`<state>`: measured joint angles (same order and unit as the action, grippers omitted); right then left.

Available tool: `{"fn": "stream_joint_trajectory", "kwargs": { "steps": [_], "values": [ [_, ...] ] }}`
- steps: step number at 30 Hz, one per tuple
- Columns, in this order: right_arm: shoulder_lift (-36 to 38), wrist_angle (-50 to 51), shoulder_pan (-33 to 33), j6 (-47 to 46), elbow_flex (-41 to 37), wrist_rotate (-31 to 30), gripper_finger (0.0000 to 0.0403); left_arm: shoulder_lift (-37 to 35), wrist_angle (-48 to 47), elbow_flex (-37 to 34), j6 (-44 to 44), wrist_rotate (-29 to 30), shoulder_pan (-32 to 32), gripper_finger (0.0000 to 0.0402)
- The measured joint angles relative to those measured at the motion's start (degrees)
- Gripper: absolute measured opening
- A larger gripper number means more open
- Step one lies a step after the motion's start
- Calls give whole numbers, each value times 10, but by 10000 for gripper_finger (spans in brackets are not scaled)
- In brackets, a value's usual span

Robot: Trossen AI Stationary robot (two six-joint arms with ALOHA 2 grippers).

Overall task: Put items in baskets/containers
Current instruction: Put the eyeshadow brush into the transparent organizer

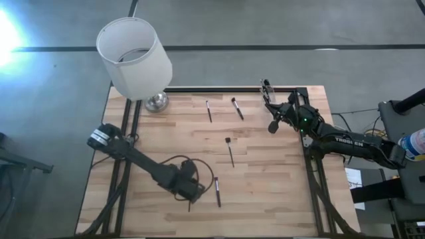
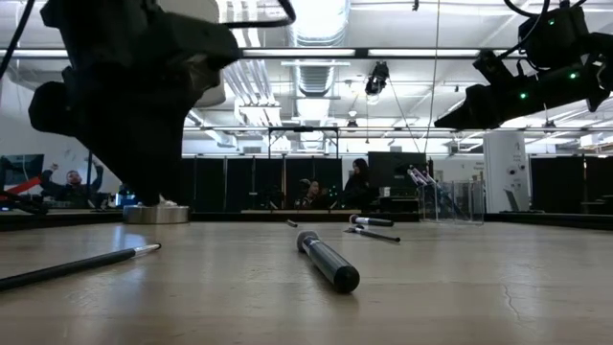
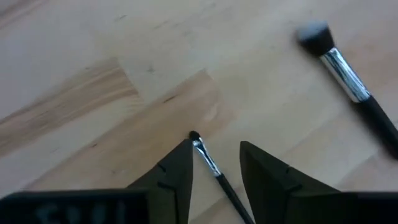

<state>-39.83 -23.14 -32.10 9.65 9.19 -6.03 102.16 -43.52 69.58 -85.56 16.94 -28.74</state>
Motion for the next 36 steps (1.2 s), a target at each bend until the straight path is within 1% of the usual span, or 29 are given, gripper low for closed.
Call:
{"fn": "stream_joint_trajectory", "kwargs": {
  "steps": [4, 18, 23, 27, 33, 36],
  "values": [
    [0, -2, 0, 0, 0, 0, 13, 3, 6, -11, -15, -6, 1, 124],
    [0, -2, 2, -2, 0, 1, 13, 7, 81, -63, -19, -26, 1, 124],
    [0, -2, 2, -2, 0, 2, 13, 6, 89, -82, -16, -29, 1, 117],
    [0, -2, 2, -2, 0, 2, 13, 5, 91, -91, 5, -27, 1, 91],
    [0, -2, 2, -2, 0, 2, 13, 4, 89, -98, 41, -25, 1, 17],
    [0, -2, 2, -2, 0, 2, 13, 4, 89, -98, 69, -23, 1, 9]
  ]
}}
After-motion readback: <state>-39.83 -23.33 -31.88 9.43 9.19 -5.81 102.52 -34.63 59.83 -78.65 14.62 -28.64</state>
